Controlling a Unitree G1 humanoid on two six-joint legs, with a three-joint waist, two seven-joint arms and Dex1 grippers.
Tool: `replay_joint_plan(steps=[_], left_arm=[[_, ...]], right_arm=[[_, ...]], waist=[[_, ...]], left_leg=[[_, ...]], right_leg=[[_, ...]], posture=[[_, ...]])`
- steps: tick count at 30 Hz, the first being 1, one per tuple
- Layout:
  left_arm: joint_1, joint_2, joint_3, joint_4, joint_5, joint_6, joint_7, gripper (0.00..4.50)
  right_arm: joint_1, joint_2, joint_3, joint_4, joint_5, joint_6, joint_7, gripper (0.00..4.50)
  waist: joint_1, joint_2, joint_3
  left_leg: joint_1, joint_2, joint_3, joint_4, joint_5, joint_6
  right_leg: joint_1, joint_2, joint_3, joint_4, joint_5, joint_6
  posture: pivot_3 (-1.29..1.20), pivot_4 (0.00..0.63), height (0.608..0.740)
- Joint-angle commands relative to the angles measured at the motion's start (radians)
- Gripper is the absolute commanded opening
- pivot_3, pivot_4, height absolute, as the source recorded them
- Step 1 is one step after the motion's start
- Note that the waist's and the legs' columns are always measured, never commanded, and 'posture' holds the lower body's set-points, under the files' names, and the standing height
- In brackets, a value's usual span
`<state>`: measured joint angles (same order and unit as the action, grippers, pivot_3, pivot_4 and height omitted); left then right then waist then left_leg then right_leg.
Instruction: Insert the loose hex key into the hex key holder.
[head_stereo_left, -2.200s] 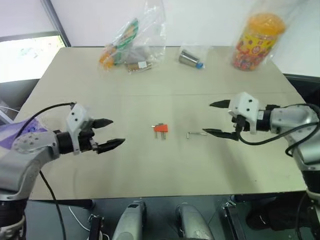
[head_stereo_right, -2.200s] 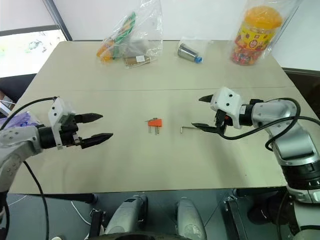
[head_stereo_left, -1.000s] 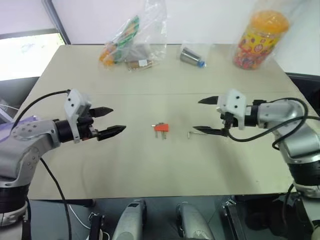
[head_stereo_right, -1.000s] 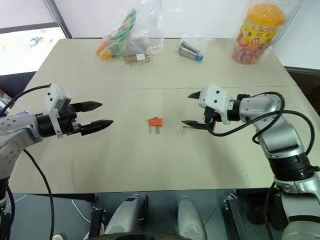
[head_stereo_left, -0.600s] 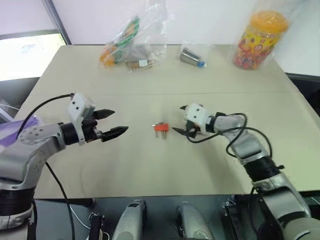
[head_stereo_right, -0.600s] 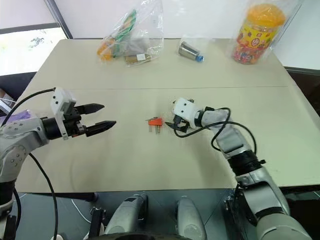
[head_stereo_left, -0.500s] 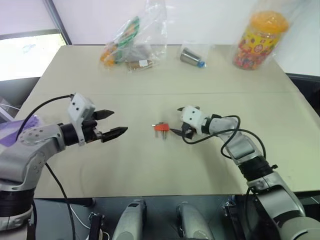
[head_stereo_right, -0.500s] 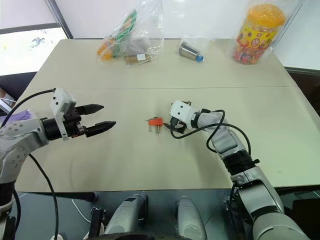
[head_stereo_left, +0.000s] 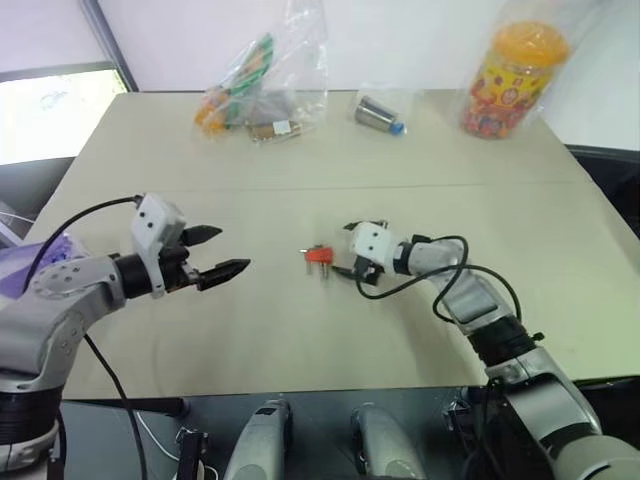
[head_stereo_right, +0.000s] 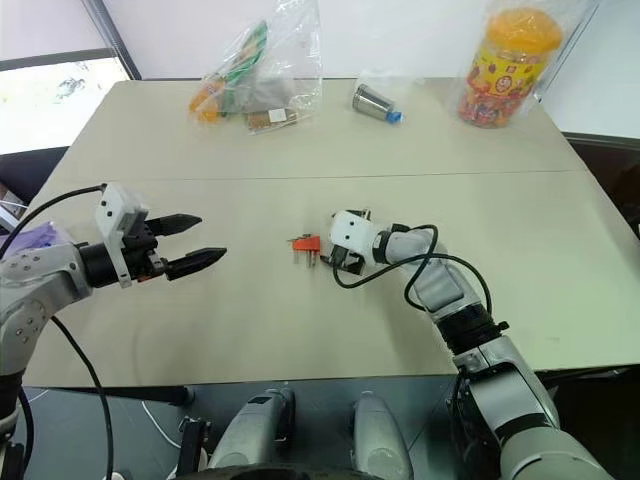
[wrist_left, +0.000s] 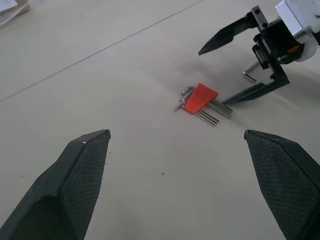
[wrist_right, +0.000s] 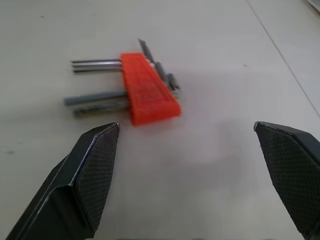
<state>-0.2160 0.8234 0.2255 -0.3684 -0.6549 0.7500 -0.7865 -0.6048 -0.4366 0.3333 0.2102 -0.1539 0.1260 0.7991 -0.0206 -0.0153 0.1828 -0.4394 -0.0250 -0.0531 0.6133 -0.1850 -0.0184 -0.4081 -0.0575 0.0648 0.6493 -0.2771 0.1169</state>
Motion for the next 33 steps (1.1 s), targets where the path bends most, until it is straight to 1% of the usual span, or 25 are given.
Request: replay_joint_plan(steps=[1, 11, 18, 20, 27, 33], left_arm=[[-0.002, 0.021, 0.037, -0.031, 0.005, -0.022, -0.003, 4.46], [-0.003, 0.016, 0.030, -0.028, 0.016, -0.031, -0.002, 4.46], [-0.001, 0.015, 0.029, -0.032, 0.019, -0.033, 0.004, 4.46], [0.002, 0.014, 0.026, -0.034, 0.023, -0.037, 0.005, 4.46], [0.002, 0.007, 0.011, -0.033, 0.043, -0.052, 0.004, 4.46], [-0.005, 0.007, -0.003, -0.024, 0.053, -0.066, 0.000, 4.46]], right_arm=[[0.008, 0.025, 0.014, -0.044, 0.007, 0.017, 0.011, 4.50], [-0.020, 0.103, 0.023, 0.011, -0.015, 0.027, -0.037, 4.50], [-0.010, 0.069, 0.009, 0.040, -0.025, 0.062, -0.022, 4.50], [-0.002, 0.066, -0.003, 0.037, -0.015, 0.104, -0.019, 4.50], [0.035, 0.084, -0.046, -0.030, 0.061, 0.341, -0.025, 4.50], [0.055, 0.119, -0.072, -0.073, 0.118, 0.466, -0.066, 4.50]], waist=[[0.000, 0.000, 0.000], [0.000, 0.000, 0.000], [0.000, 0.000, 0.000], [0.004, 0.000, 0.000], [0.010, 0.000, 0.000], [0.008, 0.000, -0.001]], left_leg=[[0.000, 0.000, 0.000, 0.000, 0.000, 0.000], [0.000, 0.000, 0.000, 0.000, 0.000, -0.001], [0.001, 0.000, 0.000, 0.000, 0.000, -0.001], [0.003, 0.000, 0.000, 0.000, 0.000, -0.001], [0.005, -0.001, -0.001, 0.000, 0.000, -0.001], [0.005, -0.001, -0.001, 0.000, 0.000, -0.001]], right_leg=[[0.000, 0.000, 0.000, 0.000, 0.000, 0.000], [0.000, 0.000, 0.000, 0.000, 0.000, 0.000], [0.001, 0.000, 0.000, 0.000, 0.000, 0.000], [0.003, 0.000, 0.000, 0.000, 0.000, 0.000], [0.006, -0.002, -0.001, 0.000, 0.000, -0.001], [0.006, -0.004, -0.002, 0.000, 0.000, -0.001]], posture=[[0.00, 0.150, 0.740], [0.00, 0.150, 0.740], [0.00, 0.150, 0.740], [0.00, 0.150, 0.740], [0.00, 0.150, 0.740], [0.00, 0.150, 0.740]])
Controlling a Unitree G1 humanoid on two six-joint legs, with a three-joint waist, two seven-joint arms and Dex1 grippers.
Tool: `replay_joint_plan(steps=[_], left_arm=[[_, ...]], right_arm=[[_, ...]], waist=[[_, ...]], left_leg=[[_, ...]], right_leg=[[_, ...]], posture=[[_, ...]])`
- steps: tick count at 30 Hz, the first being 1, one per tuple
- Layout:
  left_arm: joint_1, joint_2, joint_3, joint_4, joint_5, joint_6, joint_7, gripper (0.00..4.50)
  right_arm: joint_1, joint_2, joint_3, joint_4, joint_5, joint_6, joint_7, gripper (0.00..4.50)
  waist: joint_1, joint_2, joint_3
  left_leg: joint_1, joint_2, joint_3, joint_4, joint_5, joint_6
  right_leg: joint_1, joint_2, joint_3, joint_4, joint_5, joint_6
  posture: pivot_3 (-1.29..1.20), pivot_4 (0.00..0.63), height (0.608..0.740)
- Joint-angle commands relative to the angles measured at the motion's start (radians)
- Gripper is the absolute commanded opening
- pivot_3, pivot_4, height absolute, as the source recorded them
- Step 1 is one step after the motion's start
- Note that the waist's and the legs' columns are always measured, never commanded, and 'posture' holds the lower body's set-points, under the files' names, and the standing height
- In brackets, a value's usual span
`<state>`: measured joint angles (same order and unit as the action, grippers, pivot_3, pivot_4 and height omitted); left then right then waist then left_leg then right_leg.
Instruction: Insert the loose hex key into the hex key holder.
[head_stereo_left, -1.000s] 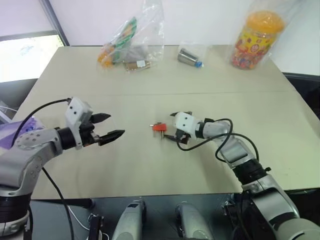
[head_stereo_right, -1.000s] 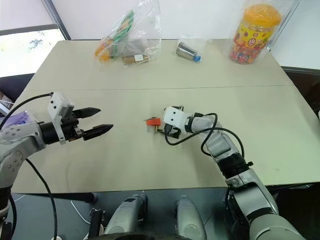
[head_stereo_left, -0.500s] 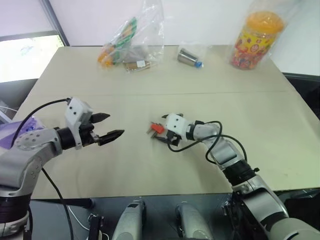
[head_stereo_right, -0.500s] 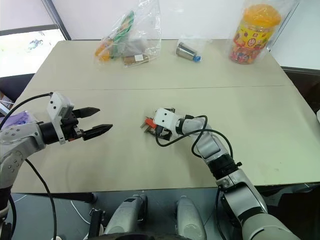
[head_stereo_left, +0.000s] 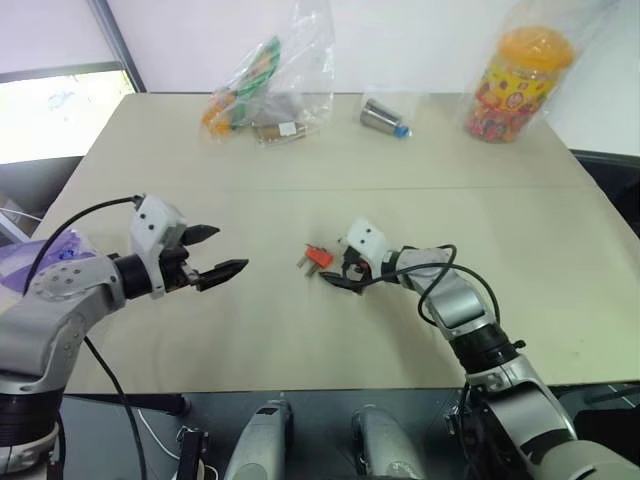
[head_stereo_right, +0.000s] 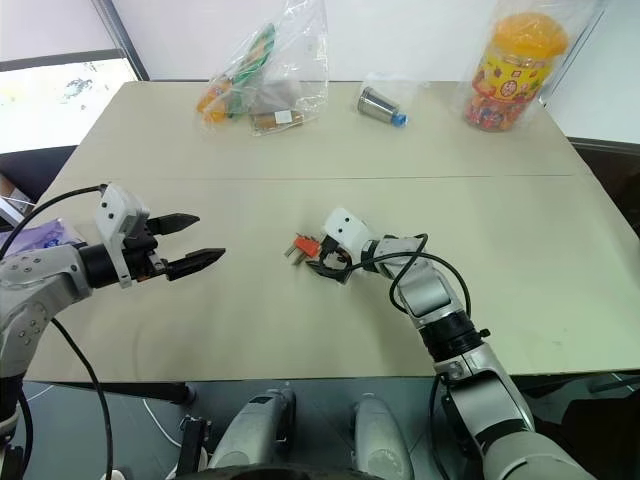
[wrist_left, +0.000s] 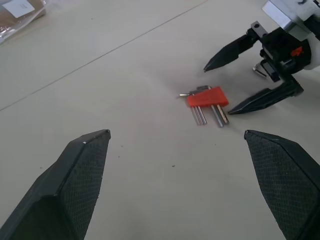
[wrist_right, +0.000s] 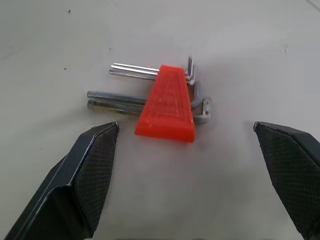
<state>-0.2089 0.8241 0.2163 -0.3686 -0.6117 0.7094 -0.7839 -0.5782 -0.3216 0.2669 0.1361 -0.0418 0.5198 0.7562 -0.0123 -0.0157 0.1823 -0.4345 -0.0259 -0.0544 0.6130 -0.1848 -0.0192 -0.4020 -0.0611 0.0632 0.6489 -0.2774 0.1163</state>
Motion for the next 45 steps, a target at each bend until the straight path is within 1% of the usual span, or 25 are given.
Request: replay_joint_plan(steps=[1, 4, 9, 12, 13, 16, 17, 19, 24, 31, 39, 45], left_arm=[[-0.013, 0.006, 0.004, -0.022, 0.013, -0.028, -0.004, 4.46], [-0.019, 0.003, -0.001, -0.017, 0.022, -0.033, -0.006, 4.46], [-0.021, 0.002, -0.006, -0.013, 0.029, -0.042, -0.006, 4.46], [-0.021, 0.000, -0.005, -0.013, 0.034, -0.045, -0.003, 4.50], [-0.020, -0.001, -0.004, -0.013, 0.036, -0.046, -0.001, 4.50], [-0.015, -0.004, 0.000, -0.017, 0.040, -0.046, 0.003, 4.50], [-0.013, -0.005, 0.002, -0.018, 0.040, -0.045, 0.005, 4.50], [-0.010, -0.007, 0.004, -0.019, 0.041, -0.047, 0.007, 4.50], [-0.011, -0.013, 0.001, -0.014, 0.045, -0.053, 0.010, 4.50], [-0.019, -0.027, -0.011, -0.008, 0.054, -0.067, 0.013, 4.50], [-0.023, -0.035, -0.019, -0.006, 0.066, -0.079, 0.013, 4.50], [-0.027, -0.036, -0.025, -0.009, 0.068, -0.078, 0.017, 4.50]], right_arm=[[0.031, 0.010, -0.006, -0.004, 0.013, 0.086, -0.029, 4.50], [0.032, 0.033, -0.011, -0.012, 0.031, 0.127, -0.050, 4.50], [0.024, 0.064, -0.015, 0.000, 0.044, 0.144, -0.082, 4.50], [0.021, 0.075, -0.013, 0.007, 0.048, 0.141, -0.093, 3.68], [0.020, 0.081, -0.011, 0.013, 0.049, 0.138, -0.098, 3.25], [0.021, 0.086, -0.004, 0.021, 0.049, 0.128, -0.105, 1.66], [0.021, 0.085, -0.002, 0.022, 0.046, 0.120, -0.107, 1.03], [0.022, 0.074, 0.007, 0.021, 0.037, 0.096, -0.103, 0.04], [0.023, 0.042, 0.027, 0.009, 0.028, 0.049, -0.080, 0.04], [0.030, 0.022, 0.053, -0.012, 0.026, 0.081, -0.064, 0.04], [0.046, 0.048, 0.087, -0.128, 0.055, 0.179, -0.044, 0.04], [0.050, 0.062, 0.102, -0.172, 0.065, 0.202, -0.041, 0.04]], waist=[[-0.001, 0.000, 0.000], [-0.005, 0.000, 0.000], [-0.010, -0.001, -0.001], [-0.010, -0.001, -0.001], [-0.009, -0.001, -0.001], [-0.010, -0.001, -0.001], [-0.010, -0.001, -0.001], [-0.010, -0.001, -0.001], [-0.009, -0.001, -0.001], [-0.006, -0.001, -0.001], [-0.009, -0.001, -0.001], [-0.012, -0.001, -0.001]], left_leg=[[0.000, 0.000, 0.000, 0.000, 0.000, 0.000], [0.000, 0.000, 0.000, 0.000, 0.000, 0.000], [0.001, 0.001, 0.000, -0.001, 0.000, 0.000], [0.002, 0.001, 0.000, -0.002, 0.000, 0.000], [0.002, 0.001, 0.000, -0.002, 0.000, 0.000], [0.002, 0.001, 0.000, -0.002, 0.000, 0.000], [0.002, 0.001, 0.000, -0.002, 0.000, 0.000], [0.003, 0.001, 0.000, -0.002, 0.000, 0.000], [0.003, 0.001, 0.000, -0.002, 0.000, 0.000], [0.003, 0.001, 0.000, -0.002, 0.000, 0.000], [0.003, 0.001, 0.000, -0.003, 0.000, 0.000], [0.003, 0.001, 0.000, -0.004, 0.000, 0.000]], right_leg=[[0.000, 0.000, 0.000, 0.000, 0.000, 0.000], [0.000, 0.000, 0.000, 0.000, 0.000, -0.001], [0.000, 0.000, 0.000, 0.000, -0.001, -0.001], [0.001, 0.001, 0.000, 0.000, -0.001, -0.003], [0.001, 0.001, 0.000, 0.000, -0.002, -0.003], [0.001, 0.000, 0.000, 0.000, -0.001, -0.003], [0.001, 0.000, 0.000, 0.000, -0.001, -0.003], [0.001, 0.000, 0.000, 0.000, -0.001, -0.003], [0.001, 0.000, 0.000, 0.000, -0.002, -0.003], [0.001, 0.000, 0.000, -0.001, -0.002, -0.003], [0.001, 0.000, 0.000, -0.001, -0.002, -0.003], [0.000, 0.000, 0.000, -0.001, -0.002, -0.003]], posture=[[0.00, 0.150, 0.740], [0.00, 0.150, 0.740], [0.00, 0.150, 0.740], [0.00, 0.150, 0.740], [0.00, 0.150, 0.740], [0.00, 0.150, 0.740], [0.00, 0.150, 0.740], [0.00, 0.150, 0.740], [0.00, 0.150, 0.740], [0.00, 0.150, 0.740], [0.00, 0.150, 0.740], [0.00, 0.150, 0.740]])
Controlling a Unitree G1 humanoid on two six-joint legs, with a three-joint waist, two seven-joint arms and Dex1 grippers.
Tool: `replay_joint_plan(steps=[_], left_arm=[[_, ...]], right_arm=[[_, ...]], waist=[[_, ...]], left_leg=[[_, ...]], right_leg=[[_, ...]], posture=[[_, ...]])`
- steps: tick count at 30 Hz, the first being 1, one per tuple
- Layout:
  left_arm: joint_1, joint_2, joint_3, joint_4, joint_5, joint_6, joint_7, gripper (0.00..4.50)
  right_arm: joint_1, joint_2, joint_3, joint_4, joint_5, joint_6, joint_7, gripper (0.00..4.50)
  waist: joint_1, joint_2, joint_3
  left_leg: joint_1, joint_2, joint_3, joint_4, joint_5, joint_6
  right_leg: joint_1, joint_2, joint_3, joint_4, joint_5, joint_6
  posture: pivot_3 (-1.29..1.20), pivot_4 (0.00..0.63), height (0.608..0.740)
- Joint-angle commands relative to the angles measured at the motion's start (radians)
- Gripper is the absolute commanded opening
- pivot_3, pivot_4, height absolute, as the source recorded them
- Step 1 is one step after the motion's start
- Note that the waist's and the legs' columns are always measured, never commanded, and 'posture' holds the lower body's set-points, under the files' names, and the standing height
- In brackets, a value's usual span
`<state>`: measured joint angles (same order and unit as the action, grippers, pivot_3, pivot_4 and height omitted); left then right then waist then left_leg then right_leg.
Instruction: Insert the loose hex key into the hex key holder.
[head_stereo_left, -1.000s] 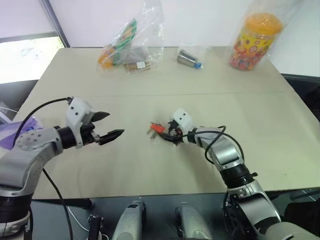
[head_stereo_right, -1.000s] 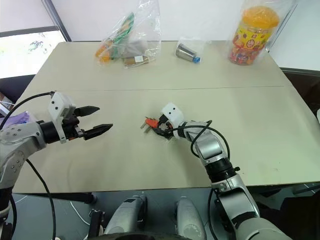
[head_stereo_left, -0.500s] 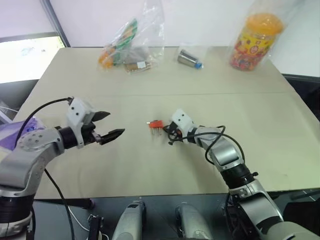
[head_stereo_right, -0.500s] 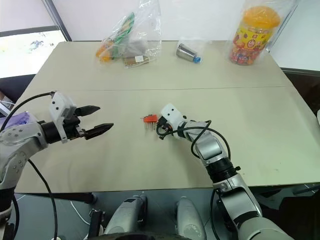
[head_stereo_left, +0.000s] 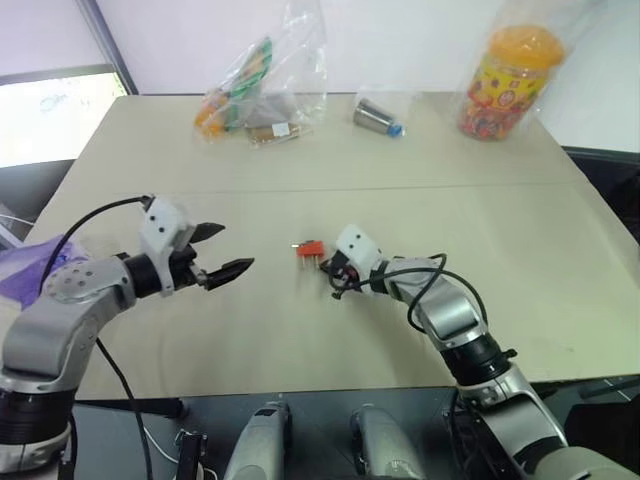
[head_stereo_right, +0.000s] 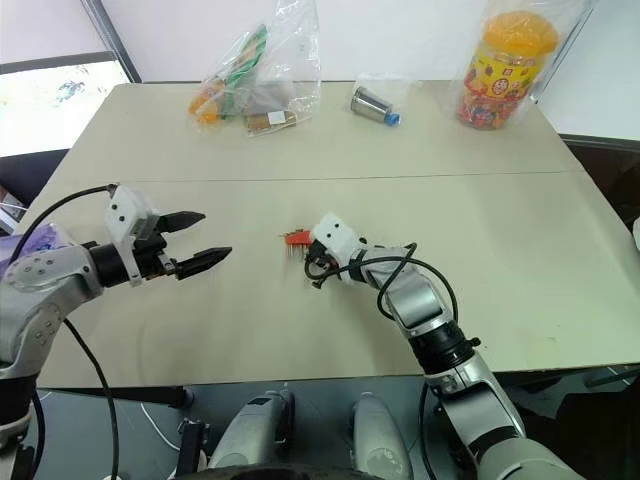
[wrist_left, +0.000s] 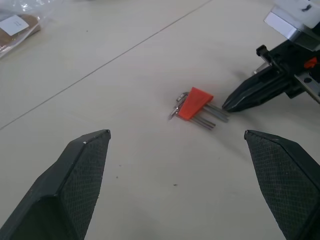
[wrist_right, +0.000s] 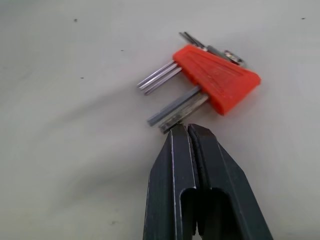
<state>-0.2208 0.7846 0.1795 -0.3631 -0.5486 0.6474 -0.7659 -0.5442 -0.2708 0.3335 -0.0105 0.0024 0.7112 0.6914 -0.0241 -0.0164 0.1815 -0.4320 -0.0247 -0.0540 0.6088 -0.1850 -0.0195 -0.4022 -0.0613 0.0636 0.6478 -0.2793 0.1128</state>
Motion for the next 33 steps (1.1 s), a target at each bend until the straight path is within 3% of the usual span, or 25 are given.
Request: replay_joint_plan(steps=[1, 3, 9, 33], left_arm=[[-0.016, 0.003, 0.011, -0.014, 0.005, -0.016, 0.000, 4.50], [-0.016, 0.002, 0.009, -0.014, 0.006, -0.016, 0.000, 4.50], [-0.017, -0.001, 0.007, -0.013, 0.008, -0.017, 0.000, 4.50], [-0.015, -0.002, 0.017, -0.022, 0.011, -0.014, 0.007, 4.50]], right_arm=[[0.018, 0.010, 0.035, -0.029, 0.022, 0.011, 0.022, 0.55], [0.022, 0.010, 0.032, -0.035, 0.019, 0.010, 0.011, 1.29], [0.032, 0.023, 0.032, -0.059, 0.036, 0.011, 0.006, 4.43], [-0.036, 0.061, 0.090, -0.013, 0.055, -0.029, 0.037, 4.48]], waist=[[0.000, 0.000, 0.000], [0.000, 0.000, 0.000], [0.001, 0.000, 0.000], [0.003, 0.000, 0.000]], left_leg=[[0.000, 0.000, 0.000, 0.000, 0.000, 0.000], [0.000, 0.000, 0.000, 0.000, 0.000, 0.000], [0.000, 0.000, 0.000, 0.000, 0.000, -0.001], [0.000, 0.000, 0.000, -0.002, 0.000, -0.001]], right_leg=[[0.000, 0.000, 0.000, 0.000, 0.000, 0.000], [0.000, 0.000, 0.000, 0.000, 0.000, 0.000], [0.000, 0.000, 0.000, 0.000, 0.000, 0.000], [-0.001, -0.001, 0.000, -0.001, 0.000, 0.000]], posture=[[0.00, 0.150, 0.740], [0.00, 0.150, 0.740], [0.00, 0.150, 0.740], [0.00, 0.150, 0.740]])
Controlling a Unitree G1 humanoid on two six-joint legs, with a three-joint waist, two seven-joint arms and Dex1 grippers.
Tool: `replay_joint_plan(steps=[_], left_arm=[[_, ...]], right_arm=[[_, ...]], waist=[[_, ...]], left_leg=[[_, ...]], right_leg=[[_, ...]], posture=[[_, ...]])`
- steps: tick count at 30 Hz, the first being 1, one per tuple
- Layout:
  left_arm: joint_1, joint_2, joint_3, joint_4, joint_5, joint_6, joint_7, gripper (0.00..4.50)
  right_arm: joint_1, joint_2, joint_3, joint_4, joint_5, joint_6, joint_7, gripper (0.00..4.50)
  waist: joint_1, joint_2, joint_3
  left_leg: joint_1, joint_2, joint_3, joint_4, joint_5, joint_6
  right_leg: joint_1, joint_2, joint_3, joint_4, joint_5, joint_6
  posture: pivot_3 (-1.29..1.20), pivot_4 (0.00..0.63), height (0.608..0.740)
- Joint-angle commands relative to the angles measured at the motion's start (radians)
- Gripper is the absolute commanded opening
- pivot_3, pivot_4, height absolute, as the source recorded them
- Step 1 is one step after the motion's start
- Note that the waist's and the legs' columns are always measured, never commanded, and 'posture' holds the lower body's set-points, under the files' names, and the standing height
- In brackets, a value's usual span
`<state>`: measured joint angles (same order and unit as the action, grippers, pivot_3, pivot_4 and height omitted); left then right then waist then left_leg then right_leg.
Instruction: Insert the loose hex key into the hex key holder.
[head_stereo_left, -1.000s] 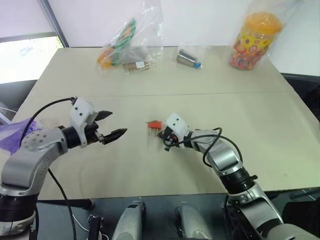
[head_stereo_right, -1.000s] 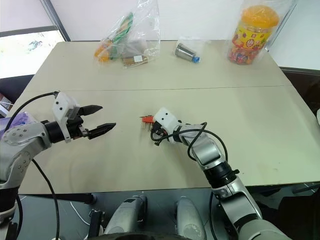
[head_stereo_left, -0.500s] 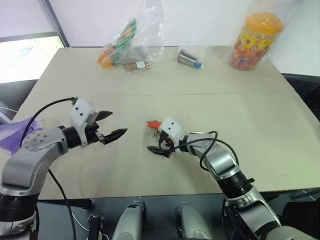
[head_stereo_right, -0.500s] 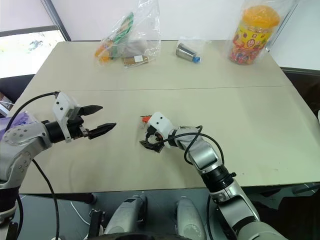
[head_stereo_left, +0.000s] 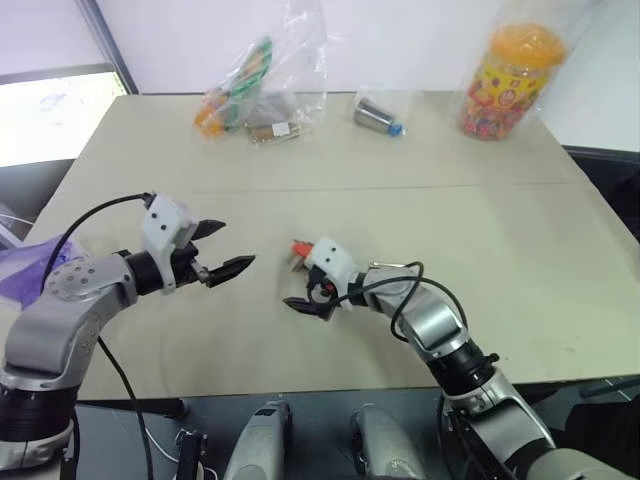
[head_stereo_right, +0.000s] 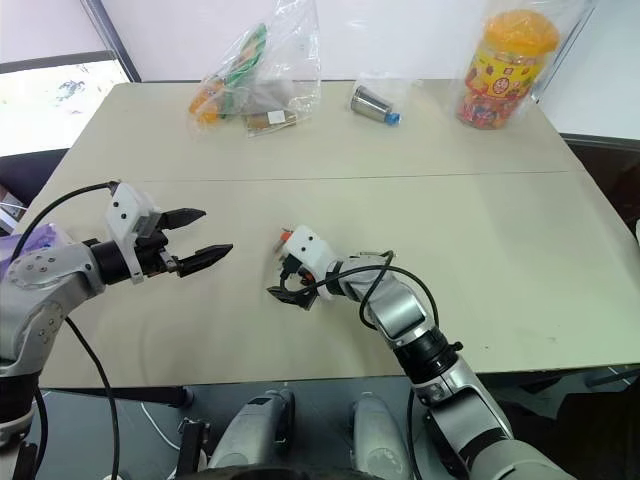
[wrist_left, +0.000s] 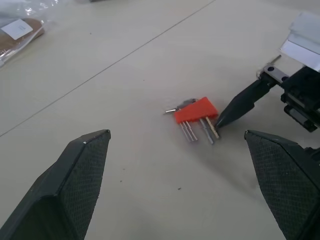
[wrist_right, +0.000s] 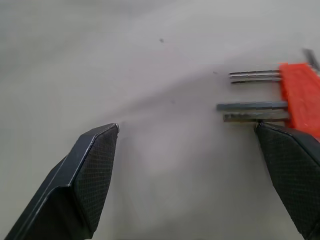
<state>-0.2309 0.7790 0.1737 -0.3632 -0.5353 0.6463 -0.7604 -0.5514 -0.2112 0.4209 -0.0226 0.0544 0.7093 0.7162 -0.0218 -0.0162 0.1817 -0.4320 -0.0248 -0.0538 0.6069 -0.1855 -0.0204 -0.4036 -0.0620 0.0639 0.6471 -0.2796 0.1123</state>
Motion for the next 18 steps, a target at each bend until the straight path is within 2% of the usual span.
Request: replay_joint_plan(steps=[1, 11, 14, 18], left_arm=[[-0.004, 0.004, 0.023, -0.023, -0.003, -0.012, 0.002, 4.50], [-0.001, 0.006, 0.021, -0.025, -0.004, -0.013, -0.001, 4.50], [-0.013, 0.003, 0.010, -0.012, 0.000, -0.018, -0.007, 4.50], [-0.031, -0.002, -0.005, 0.003, 0.008, -0.024, -0.013, 4.50]], right_arm=[[-0.031, -0.007, 0.001, 0.000, 0.002, -0.030, 0.017, 4.48], [-0.009, -0.198, -0.075, -0.186, 0.055, 0.068, 0.087, 4.48], [-0.008, -0.194, -0.091, -0.185, 0.041, 0.064, 0.039, 4.48], [-0.023, -0.114, -0.125, -0.112, 0.030, 0.054, -0.070, 4.48]], waist=[[0.000, 0.000, 0.000], [0.003, 0.000, 0.000], [0.001, 0.000, 0.000], [0.002, 0.000, 0.000]], left_leg=[[0.000, 0.000, 0.000, 0.000, 0.000, 0.000], [-0.002, 0.000, 0.000, 0.000, 0.000, 0.000], [-0.002, 0.000, 0.000, -0.001, 0.000, 0.000], [-0.002, 0.000, 0.000, -0.001, 0.000, 0.000]], right_leg=[[0.000, 0.000, 0.000, 0.000, 0.000, 0.000], [-0.001, -0.001, 0.000, -0.001, 0.000, 0.000], [-0.002, -0.001, 0.000, -0.001, 0.000, 0.000], [-0.002, -0.001, 0.000, -0.001, 0.000, -0.001]], posture=[[0.00, 0.150, 0.740], [0.00, 0.150, 0.740], [0.00, 0.150, 0.740], [0.00, 0.150, 0.740]])
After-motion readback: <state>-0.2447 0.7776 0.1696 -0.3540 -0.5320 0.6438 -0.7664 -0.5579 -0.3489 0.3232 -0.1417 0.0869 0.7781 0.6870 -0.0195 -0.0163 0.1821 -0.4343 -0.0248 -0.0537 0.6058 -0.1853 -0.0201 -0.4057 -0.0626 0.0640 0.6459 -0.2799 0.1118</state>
